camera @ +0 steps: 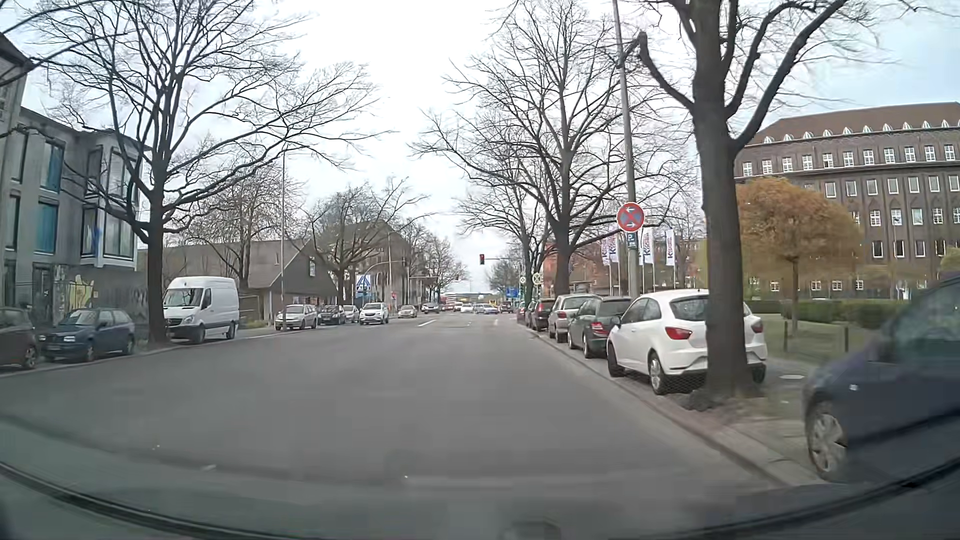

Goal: Follow the waypoints while adhering to traffic rules and regulations

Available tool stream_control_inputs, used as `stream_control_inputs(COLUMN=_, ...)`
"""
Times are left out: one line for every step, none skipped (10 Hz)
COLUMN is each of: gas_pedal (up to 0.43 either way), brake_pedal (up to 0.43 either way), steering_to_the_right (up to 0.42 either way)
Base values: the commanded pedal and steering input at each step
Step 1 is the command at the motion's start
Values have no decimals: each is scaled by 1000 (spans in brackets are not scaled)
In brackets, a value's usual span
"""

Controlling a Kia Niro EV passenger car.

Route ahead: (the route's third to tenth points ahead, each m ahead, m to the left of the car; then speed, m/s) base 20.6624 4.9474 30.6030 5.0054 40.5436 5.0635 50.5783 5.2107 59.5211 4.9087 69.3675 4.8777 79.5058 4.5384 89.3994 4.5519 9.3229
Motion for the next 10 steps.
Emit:
stream_control_inputs(gas_pedal=8, brake_pedal=0, steering_to_the_right=-5)
stream_control_inputs(gas_pedal=8, brake_pedal=0, steering_to_the_right=-5)
stream_control_inputs(gas_pedal=8, brake_pedal=0, steering_to_the_right=-5)
stream_control_inputs(gas_pedal=8, brake_pedal=0, steering_to_the_right=-5)
stream_control_inputs(gas_pedal=8, brake_pedal=0, steering_to_the_right=-5)
stream_control_inputs(gas_pedal=8, brake_pedal=0, steering_to_the_right=-5)
stream_control_inputs(gas_pedal=8, brake_pedal=0, steering_to_the_right=-4)
stream_control_inputs(gas_pedal=8, brake_pedal=0, steering_to_the_right=-4)
stream_control_inputs(gas_pedal=8, brake_pedal=0, steering_to_the_right=-5)
stream_control_inputs(gas_pedal=8, brake_pedal=0, steering_to_the_right=-4)
